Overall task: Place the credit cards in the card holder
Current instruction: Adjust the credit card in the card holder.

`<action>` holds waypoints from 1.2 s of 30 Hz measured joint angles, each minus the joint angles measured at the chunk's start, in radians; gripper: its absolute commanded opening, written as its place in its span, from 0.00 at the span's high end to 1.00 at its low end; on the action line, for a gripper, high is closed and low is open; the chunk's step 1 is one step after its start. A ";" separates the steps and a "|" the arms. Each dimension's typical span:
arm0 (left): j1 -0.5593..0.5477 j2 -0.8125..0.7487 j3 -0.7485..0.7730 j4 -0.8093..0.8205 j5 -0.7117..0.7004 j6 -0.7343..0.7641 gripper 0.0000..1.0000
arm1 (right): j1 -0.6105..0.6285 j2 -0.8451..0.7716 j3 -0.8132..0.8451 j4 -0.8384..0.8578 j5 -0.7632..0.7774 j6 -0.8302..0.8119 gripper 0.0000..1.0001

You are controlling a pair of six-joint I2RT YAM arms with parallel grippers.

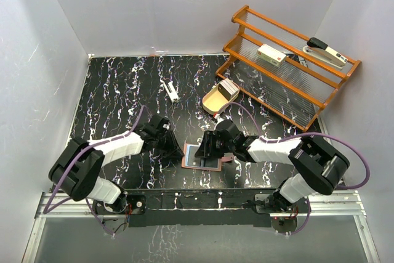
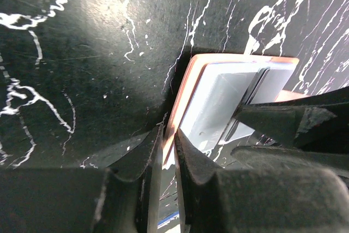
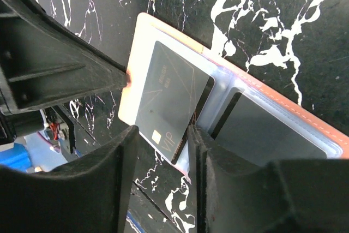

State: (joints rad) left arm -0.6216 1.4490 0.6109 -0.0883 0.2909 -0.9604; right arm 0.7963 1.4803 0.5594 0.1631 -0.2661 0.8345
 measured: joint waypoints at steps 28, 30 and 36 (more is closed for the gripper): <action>0.029 -0.012 -0.007 0.144 0.088 -0.018 0.56 | 0.015 0.050 0.088 -0.191 0.114 -0.002 1.00; 0.029 0.008 -0.007 0.144 0.087 -0.015 0.56 | 0.018 0.050 0.092 -0.200 0.121 -0.003 1.00; 0.029 0.035 -0.007 0.167 0.092 -0.014 0.56 | 0.024 0.051 0.099 -0.212 0.134 -0.006 1.00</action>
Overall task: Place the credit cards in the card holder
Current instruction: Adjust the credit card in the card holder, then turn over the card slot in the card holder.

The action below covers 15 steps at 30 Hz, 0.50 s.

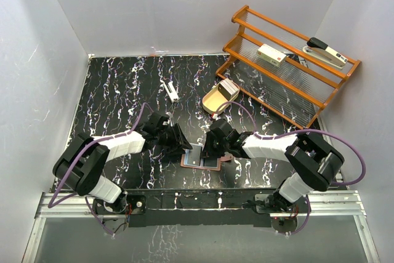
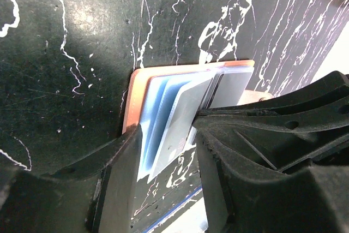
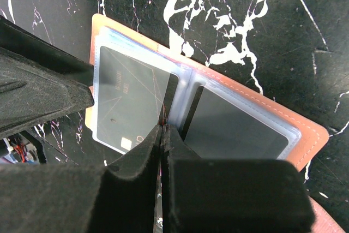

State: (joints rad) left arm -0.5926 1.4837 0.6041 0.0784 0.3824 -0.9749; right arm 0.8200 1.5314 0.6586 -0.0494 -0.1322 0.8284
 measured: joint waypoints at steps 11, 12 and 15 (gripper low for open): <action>0.000 0.007 -0.002 0.056 0.026 -0.005 0.58 | 0.000 0.000 0.000 0.001 0.001 0.000 1.00; 0.000 0.007 -0.002 0.055 0.026 -0.005 0.57 | 0.000 0.000 0.000 0.001 0.001 0.000 1.00; 0.000 0.003 -0.002 0.051 0.023 -0.004 0.57 | 0.001 0.000 0.000 0.001 0.001 0.000 1.00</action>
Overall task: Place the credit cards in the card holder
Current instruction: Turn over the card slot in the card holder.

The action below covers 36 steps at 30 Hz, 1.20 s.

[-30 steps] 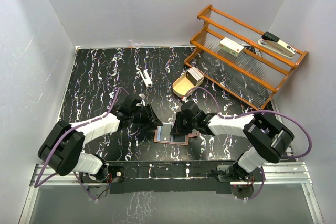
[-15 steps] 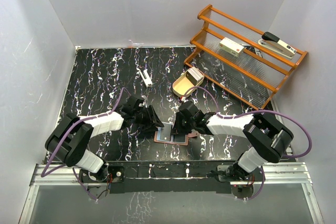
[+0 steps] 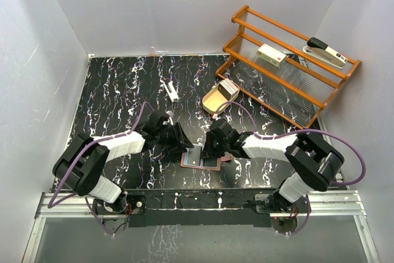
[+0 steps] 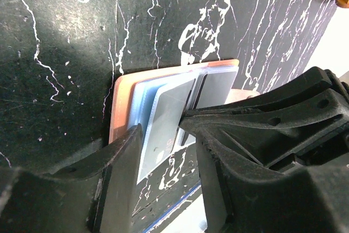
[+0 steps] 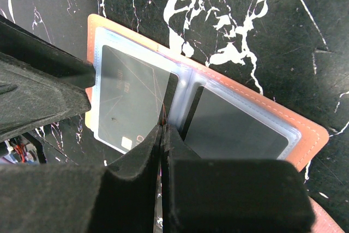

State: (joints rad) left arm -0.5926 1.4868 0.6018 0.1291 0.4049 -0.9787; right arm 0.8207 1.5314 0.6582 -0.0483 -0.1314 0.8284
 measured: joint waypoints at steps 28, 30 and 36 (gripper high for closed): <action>0.000 0.024 -0.011 0.058 0.060 -0.017 0.69 | 0.000 0.000 0.000 0.002 0.000 -0.001 1.00; -0.002 0.021 -0.011 0.058 0.060 -0.020 0.72 | 0.000 0.000 0.000 0.003 0.000 -0.002 1.00; -0.016 0.009 -0.010 0.048 0.055 -0.020 0.94 | 0.000 0.000 0.000 0.007 -0.004 -0.015 0.93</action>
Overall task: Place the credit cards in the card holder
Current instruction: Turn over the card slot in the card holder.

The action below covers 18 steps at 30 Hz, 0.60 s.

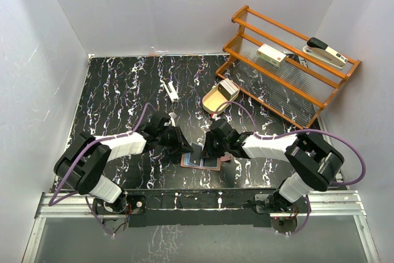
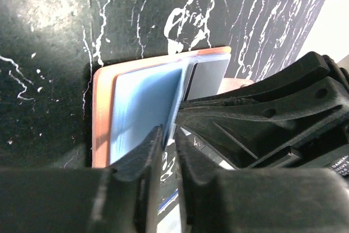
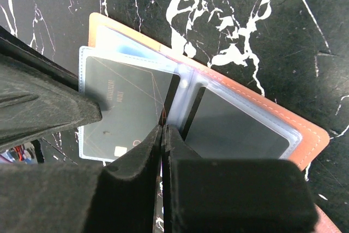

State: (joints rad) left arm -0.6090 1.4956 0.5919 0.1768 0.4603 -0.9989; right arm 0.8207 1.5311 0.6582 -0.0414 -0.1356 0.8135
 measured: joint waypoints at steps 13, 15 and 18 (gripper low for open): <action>-0.011 -0.036 0.122 -0.283 -0.128 0.105 1.00 | 0.002 -0.134 0.006 -0.116 0.014 -0.051 0.69; -0.011 -0.046 0.156 -0.349 -0.163 0.129 1.00 | 0.002 -0.168 0.011 -0.135 0.022 -0.057 0.66; -0.011 -0.048 0.198 -0.434 -0.204 0.164 0.98 | 0.002 -0.218 0.019 -0.161 0.042 -0.068 0.63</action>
State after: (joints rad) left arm -0.6197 1.4475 0.7895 -0.2573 0.2558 -0.8352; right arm 0.8227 1.3132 0.6777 -0.2028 -0.0937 0.7456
